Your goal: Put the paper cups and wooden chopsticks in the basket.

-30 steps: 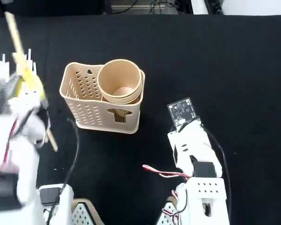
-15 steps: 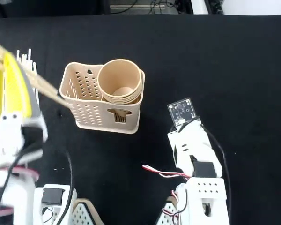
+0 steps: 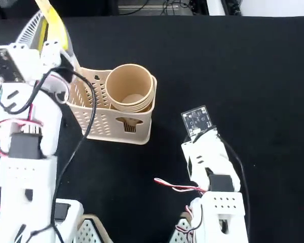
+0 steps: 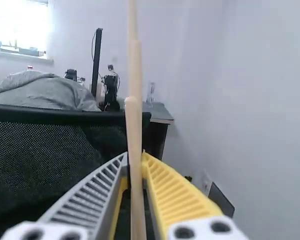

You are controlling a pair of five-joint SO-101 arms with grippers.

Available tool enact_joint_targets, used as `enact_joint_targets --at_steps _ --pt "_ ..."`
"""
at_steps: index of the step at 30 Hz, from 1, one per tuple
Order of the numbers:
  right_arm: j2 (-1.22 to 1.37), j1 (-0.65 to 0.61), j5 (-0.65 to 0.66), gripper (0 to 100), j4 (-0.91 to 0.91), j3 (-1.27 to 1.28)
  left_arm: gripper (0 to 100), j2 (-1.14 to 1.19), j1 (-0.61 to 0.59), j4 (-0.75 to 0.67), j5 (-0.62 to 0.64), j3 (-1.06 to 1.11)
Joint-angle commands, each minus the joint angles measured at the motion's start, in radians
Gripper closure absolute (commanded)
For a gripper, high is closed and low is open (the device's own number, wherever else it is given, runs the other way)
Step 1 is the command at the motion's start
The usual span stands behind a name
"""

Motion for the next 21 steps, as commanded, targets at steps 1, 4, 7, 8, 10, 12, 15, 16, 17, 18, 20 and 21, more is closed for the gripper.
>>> enact_joint_targets --at_steps 1,4,7,8,10,12,15,16,17,18,20,21 --pt "-0.004 -0.034 0.008 95.6 -0.017 -0.002 97 0.063 -0.012 -0.095 0.003 0.024" --pt "-0.004 -0.037 0.008 95.6 -0.017 -0.002 97 0.097 -0.016 -0.124 0.005 0.047" --pt "-0.004 -0.037 0.008 95.6 -0.017 -0.002 97 0.098 -0.016 -0.127 0.005 0.079" --pt "-0.004 -0.037 0.008 95.6 -0.017 -0.002 97 0.098 -0.016 -0.127 0.005 0.09" --pt "-0.004 -0.037 0.008 95.6 -0.017 -0.002 97 0.107 -0.016 -0.12 0.005 0.108" --pt "-0.004 -0.037 0.008 95.6 -0.017 -0.002 97 0.101 -0.016 -0.049 0.005 0.119" --pt "-0.004 -0.037 0.008 95.6 -0.017 -0.002 89 0.098 -0.007 0.169 0.005 0.082" --pt "-0.004 -0.037 0.008 95.6 -0.017 -0.002 85 0.1 -0.007 0.238 0.009 0.051" --pt "-0.004 -0.037 0.008 95.6 -0.017 -0.001 81 0.107 -0.012 0.296 0.028 0.015" --pt "-0.004 -0.037 0.008 95.6 -0.017 -0.001 78 0.109 -0.015 0.348 0.058 -0.021" --pt "-0.004 -0.037 0.008 95.6 -0.017 -0.001 78 0.109 -0.022 0.442 0.087 -0.094" --pt "-0.004 -0.037 0.008 95.6 -0.017 -0.001 78 0.101 -0.035 0.491 0.087 -0.134"
